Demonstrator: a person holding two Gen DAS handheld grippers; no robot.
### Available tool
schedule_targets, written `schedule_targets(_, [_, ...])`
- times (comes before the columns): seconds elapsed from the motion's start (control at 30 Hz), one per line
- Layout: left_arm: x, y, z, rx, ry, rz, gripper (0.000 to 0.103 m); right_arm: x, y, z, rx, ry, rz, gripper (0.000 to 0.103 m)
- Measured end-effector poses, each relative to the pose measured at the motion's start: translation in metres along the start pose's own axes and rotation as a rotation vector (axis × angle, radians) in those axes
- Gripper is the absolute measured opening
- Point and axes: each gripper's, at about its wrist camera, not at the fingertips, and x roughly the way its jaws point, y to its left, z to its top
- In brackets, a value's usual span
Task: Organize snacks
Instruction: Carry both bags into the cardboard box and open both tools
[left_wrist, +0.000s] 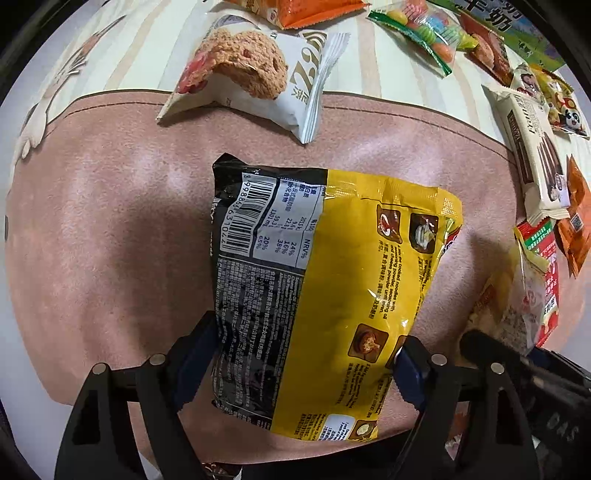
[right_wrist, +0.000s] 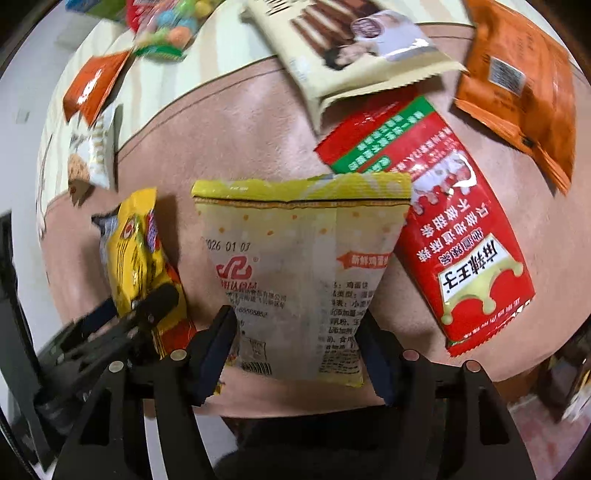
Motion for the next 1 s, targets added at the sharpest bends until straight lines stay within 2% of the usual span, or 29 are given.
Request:
schedule_targets(0.17, [-0.011,0.005,-0.015,-0.020,-0.007,0.010,0.083,-0.015,0.009,-0.007,-0.034,-0.044,-0.017,0.044])
schedule_targets(0.43, [-0.054,0.005,-0.032,-0.067,-0.053,-0.037,0.083,-0.077,0.008,-0.012,-0.137,-0.102,0.022,0.043])
schedule_targets(0.57, [-0.089,0.005,-0.027,-0.097,-0.119,-0.100,0.083,-0.118,0.001,0.016,-0.178,-0.127,0.065,0.043])
schedule_targets(0.67, [-0.124,-0.002,-0.010,-0.093,-0.171,-0.139,0.083,-0.151,-0.011,0.045,-0.192,-0.159,0.097,0.043])
schedule_targets(0.77, [-0.167,-0.012,0.021,-0.093,-0.219,-0.198,0.083,-0.188,-0.013,0.075,-0.197,-0.207,0.134,0.043])
schedule_targets(0.87, [-0.187,-0.023,0.057,-0.097,-0.263,-0.221,0.083,-0.224,-0.011,0.109,-0.201,-0.269,0.161,0.043])
schedule_targets(1.0, [-0.199,-0.036,0.122,-0.099,-0.298,-0.239,0.083,-0.268,-0.008,0.171,-0.205,-0.352,0.169,0.043])
